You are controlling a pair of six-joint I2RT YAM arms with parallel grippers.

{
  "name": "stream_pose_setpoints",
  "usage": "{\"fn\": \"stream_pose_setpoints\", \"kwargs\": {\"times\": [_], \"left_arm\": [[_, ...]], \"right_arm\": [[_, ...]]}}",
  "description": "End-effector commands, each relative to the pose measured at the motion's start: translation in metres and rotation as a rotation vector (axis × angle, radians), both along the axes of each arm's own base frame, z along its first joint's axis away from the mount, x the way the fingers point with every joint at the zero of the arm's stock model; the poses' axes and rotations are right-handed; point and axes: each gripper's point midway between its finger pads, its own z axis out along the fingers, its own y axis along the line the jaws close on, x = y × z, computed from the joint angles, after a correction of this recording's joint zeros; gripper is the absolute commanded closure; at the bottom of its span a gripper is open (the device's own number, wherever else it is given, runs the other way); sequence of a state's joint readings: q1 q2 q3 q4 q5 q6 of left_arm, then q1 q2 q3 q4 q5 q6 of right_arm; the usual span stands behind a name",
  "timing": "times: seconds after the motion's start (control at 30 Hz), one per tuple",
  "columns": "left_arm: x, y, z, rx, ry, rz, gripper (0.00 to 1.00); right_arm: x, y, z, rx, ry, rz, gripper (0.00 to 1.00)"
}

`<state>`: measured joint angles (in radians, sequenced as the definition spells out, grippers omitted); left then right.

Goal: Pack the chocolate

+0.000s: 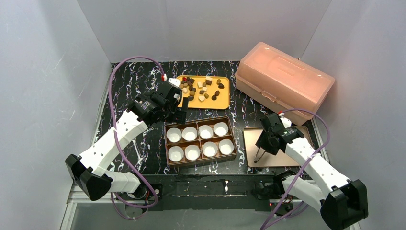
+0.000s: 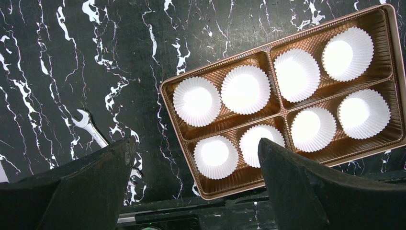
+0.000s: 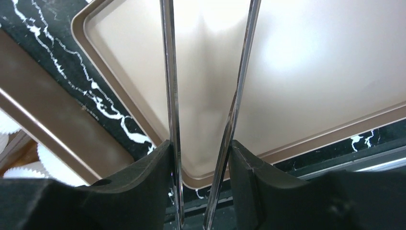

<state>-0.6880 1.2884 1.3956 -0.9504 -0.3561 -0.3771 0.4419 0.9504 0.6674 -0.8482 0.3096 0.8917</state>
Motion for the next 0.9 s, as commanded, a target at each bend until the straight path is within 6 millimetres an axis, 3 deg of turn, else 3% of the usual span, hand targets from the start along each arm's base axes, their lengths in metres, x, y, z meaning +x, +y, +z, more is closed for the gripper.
{"fn": "stream_pose_setpoints", "kwargs": {"times": [0.0,0.37,0.87], "left_arm": [[0.001,0.009,0.005,0.028,-0.015,0.018,0.01],[0.001,0.015,0.003,0.049,-0.020,0.036,0.01],[0.006,0.026,0.008,0.058,-0.047,0.142,0.00]], "right_arm": [[-0.011,0.008,0.019,0.047,0.016,0.025,0.48],[-0.027,0.023,0.067,0.126,0.020,0.133,0.48],[-0.012,0.044,0.156,0.190,-0.089,0.305,0.48]]}}
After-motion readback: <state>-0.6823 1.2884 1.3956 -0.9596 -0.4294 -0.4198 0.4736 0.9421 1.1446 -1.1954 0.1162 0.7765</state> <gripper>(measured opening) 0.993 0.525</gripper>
